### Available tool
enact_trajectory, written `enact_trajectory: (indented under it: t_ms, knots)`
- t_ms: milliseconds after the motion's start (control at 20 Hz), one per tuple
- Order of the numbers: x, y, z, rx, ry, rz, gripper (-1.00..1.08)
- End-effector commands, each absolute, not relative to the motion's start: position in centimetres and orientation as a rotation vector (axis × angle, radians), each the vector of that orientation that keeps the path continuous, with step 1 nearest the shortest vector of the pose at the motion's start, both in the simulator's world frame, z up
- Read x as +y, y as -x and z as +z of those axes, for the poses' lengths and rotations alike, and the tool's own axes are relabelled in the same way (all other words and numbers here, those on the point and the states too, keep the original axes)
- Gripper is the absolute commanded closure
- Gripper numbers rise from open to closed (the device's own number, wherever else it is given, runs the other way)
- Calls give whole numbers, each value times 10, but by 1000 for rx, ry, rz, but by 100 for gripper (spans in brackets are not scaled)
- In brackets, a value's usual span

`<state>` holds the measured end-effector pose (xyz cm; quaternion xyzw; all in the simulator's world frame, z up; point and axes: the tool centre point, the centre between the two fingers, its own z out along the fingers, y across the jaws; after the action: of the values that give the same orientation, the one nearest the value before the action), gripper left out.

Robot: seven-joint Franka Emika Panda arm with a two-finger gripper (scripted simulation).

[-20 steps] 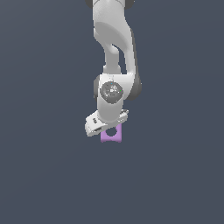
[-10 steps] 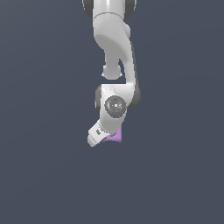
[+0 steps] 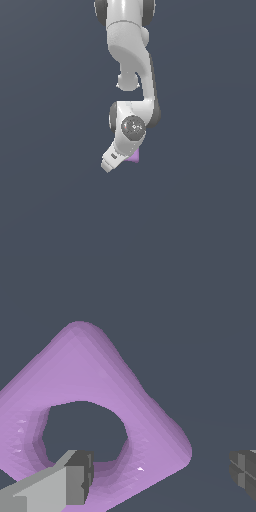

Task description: Pick up the object and move it to a goal position.

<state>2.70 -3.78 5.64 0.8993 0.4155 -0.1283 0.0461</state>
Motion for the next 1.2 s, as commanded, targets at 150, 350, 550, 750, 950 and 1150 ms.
enact_trajectory:
  t_ms: [150, 350, 550, 750, 950, 1150]
  knots:
    - [-39, -26, 53, 1269, -2745, -392, -100]
    - [-42, -23, 37, 1274, -2742, -393, -100]
    - [-43, -21, 28, 1276, -2741, -393, -100]
    - [-44, -21, 27, 1276, -2741, -393, 108]
    - [-44, -21, 27, 1276, -2741, -393, 108]
    - [-44, -21, 28, 1276, -2741, -392, 108]
